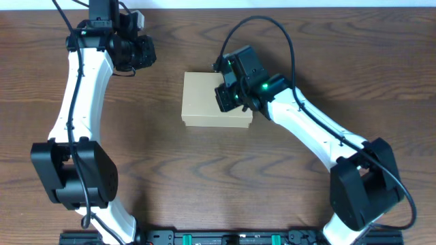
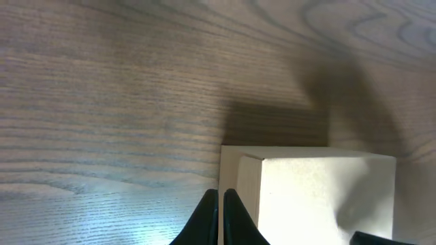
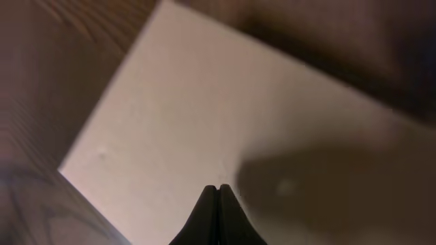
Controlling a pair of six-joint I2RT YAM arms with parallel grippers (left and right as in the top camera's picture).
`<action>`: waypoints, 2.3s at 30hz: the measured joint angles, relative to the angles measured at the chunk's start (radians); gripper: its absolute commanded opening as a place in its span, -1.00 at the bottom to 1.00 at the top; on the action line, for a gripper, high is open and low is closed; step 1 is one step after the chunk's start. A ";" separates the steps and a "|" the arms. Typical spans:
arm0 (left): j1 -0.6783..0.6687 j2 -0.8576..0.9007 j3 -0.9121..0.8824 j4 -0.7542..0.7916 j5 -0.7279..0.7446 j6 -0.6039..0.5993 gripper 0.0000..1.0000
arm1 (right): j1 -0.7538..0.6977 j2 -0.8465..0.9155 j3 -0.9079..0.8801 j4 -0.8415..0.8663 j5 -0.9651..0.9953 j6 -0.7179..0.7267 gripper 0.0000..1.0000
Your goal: Pack container
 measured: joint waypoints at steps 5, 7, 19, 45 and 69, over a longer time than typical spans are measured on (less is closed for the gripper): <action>0.000 -0.056 0.000 -0.006 -0.009 0.000 -0.84 | 0.000 -0.003 0.056 -0.032 -0.010 -0.023 -0.97; 0.003 -0.091 0.002 -0.019 -0.014 0.009 -0.33 | 0.000 -0.014 0.058 -0.040 -0.011 -0.047 -0.89; 0.100 -0.214 0.008 -0.229 -0.012 0.082 0.91 | -0.166 -0.285 0.060 -0.143 -0.018 -0.157 0.99; 0.303 -0.653 -0.127 -0.507 0.036 0.208 0.91 | -0.787 -0.953 -0.376 -0.381 -0.387 -0.483 0.99; 0.278 -0.851 -0.140 -0.529 0.033 0.208 0.91 | -0.789 -1.004 -0.386 -0.388 -0.390 -0.486 0.99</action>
